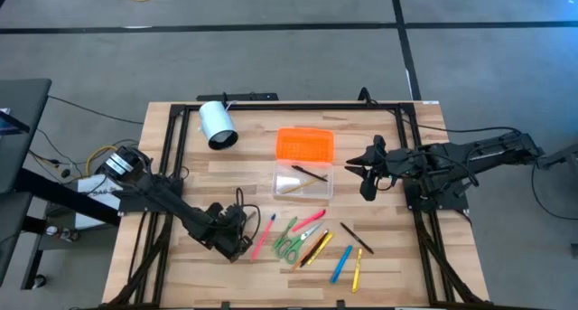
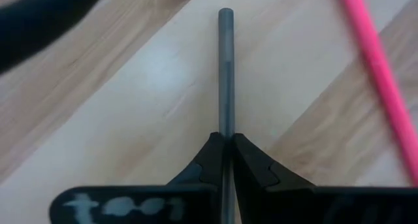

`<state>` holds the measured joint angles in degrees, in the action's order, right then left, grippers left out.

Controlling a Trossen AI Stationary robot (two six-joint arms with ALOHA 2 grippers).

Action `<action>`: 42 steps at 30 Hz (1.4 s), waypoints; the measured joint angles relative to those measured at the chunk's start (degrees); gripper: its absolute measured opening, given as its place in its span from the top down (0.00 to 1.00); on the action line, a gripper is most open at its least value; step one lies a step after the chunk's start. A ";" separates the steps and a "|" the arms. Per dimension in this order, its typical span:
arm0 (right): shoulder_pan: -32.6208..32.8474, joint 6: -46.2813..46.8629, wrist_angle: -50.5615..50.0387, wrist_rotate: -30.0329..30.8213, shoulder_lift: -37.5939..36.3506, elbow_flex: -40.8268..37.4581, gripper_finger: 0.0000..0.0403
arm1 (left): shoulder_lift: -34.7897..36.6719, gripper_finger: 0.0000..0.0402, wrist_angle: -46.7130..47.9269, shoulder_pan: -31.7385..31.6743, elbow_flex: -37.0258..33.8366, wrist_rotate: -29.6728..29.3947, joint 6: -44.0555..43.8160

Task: Pick & place school supplies into a supply box
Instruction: Put the gray pen into the orange supply box

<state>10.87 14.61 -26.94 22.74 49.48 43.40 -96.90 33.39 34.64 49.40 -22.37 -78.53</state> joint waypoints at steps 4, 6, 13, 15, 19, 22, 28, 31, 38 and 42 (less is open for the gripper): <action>-0.02 0.00 0.00 0.02 -0.01 0.00 0.82 | 0.72 1.00 -0.72 0.01 0.08 -0.58 1.18; -0.02 0.00 0.02 0.04 -0.01 0.00 0.82 | 1.19 1.00 -0.84 0.01 0.10 -1.11 1.32; -0.02 0.00 0.02 0.06 -0.01 0.00 0.82 | 1.22 1.00 -0.91 -0.07 3.17 -2.71 6.19; -0.08 0.00 0.02 0.15 -0.01 0.00 0.82 | 1.22 1.00 -0.05 -0.38 4.49 -4.17 7.90; -0.09 -0.02 0.02 1.00 -0.01 0.00 0.82 | 1.24 1.00 0.85 -1.73 6.61 -5.42 11.06; -0.09 -0.02 0.02 1.20 -0.01 0.00 0.82 | 1.24 1.00 1.43 -2.84 7.97 -5.54 13.45; -0.07 -0.02 0.02 1.20 -0.01 0.00 0.82 | 1.26 1.00 1.95 -4.86 9.97 -6.45 17.78; -0.02 -0.02 0.00 1.18 -0.01 0.00 0.82 | 1.26 1.00 1.97 -6.29 10.94 -6.69 19.83; -0.02 -0.13 -1.34 0.96 -0.01 0.00 0.82 | 1.29 1.00 1.15 -11.46 13.99 -8.51 29.03; -0.02 -0.98 -1.22 0.99 -0.01 0.00 0.82 | 1.29 1.00 -3.27 -15.78 14.59 -8.53 36.97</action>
<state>10.85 13.63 -28.16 23.73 49.47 43.40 -95.61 30.12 18.87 63.99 -30.91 -41.56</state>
